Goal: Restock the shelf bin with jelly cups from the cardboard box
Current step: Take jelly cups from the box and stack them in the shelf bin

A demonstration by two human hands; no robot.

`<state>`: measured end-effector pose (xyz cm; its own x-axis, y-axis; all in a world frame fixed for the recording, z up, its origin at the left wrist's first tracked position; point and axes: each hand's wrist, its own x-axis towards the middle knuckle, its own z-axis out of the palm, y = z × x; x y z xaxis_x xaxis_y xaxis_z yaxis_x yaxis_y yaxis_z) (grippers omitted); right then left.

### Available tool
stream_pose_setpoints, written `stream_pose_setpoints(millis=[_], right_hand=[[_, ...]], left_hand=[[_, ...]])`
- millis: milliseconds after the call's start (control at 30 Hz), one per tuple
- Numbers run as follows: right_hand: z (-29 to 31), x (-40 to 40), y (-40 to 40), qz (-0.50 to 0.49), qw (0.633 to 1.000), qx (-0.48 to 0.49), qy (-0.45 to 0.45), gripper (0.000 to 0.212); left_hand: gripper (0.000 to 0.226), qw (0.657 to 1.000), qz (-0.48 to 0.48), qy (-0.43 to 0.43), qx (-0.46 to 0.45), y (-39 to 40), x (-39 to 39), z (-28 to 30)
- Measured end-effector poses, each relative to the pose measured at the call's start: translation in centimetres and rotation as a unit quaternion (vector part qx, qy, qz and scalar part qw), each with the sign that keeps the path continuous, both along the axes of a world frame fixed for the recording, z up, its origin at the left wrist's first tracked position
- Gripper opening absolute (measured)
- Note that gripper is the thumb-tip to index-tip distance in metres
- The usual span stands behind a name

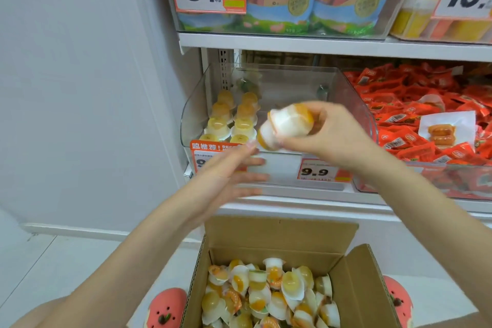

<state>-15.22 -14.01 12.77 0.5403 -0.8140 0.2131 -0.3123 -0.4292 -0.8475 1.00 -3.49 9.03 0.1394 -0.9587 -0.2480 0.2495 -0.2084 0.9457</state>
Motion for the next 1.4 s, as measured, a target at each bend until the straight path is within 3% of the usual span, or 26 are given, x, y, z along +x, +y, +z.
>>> stream_pose_setpoints(millis=[67,133,233,333,500,600,800,1133,1267,1400], right_hand=[[0.6,1.5,-5.0,-0.067,0.995,-0.044,0.063,0.040],[0.6,3.2,-9.6,-0.114,0.979,-0.069,0.153,0.042],[-1.6,5.9,-15.1,-0.092,0.958,-0.056,0.264,0.033],[-4.7,7.7,-18.5,-0.118,0.943,-0.047,0.306,0.046],[-8.6,8.6,-20.9,-0.123,0.959,-0.040,0.254,0.068],[-9.0,8.5,-21.4,-0.116,0.964,-0.045,0.236,0.062],[-10.3,8.2,-22.2,-0.129,0.983,0.040,0.127,0.053],[-11.0,9.3,-22.0,-0.154,0.983,0.006,0.099,0.054],[-11.3,8.8,-22.4,-0.137,0.984,0.026,0.112,0.031],[-11.2,8.4,-22.6,-0.114,0.985,0.041,0.122,0.034]], left_hand=[[0.027,0.969,0.138,-0.205,0.006,-0.8,2.3,0.2],[0.015,0.921,0.215,-0.324,0.013,-1.4,4.8,-0.1],[0.012,0.884,0.197,-0.423,0.025,-2.2,6.5,-0.7],[0.014,0.858,0.186,-0.478,0.017,-2.9,6.7,-1.4],[0.021,0.831,0.194,-0.522,0.014,-3.4,6.5,-1.8],[0.021,0.826,0.201,-0.527,0.005,-3.4,6.3,-1.8],[0.023,0.828,0.204,-0.522,0.007,-3.4,6.0,-1.5],[0.024,0.827,0.212,-0.520,0.002,-3.4,5.7,-1.7],[0.025,0.829,0.208,-0.520,0.002,-3.4,5.8,-1.8],[0.025,0.826,0.207,-0.524,0.000,-3.4,5.7,-1.8]])
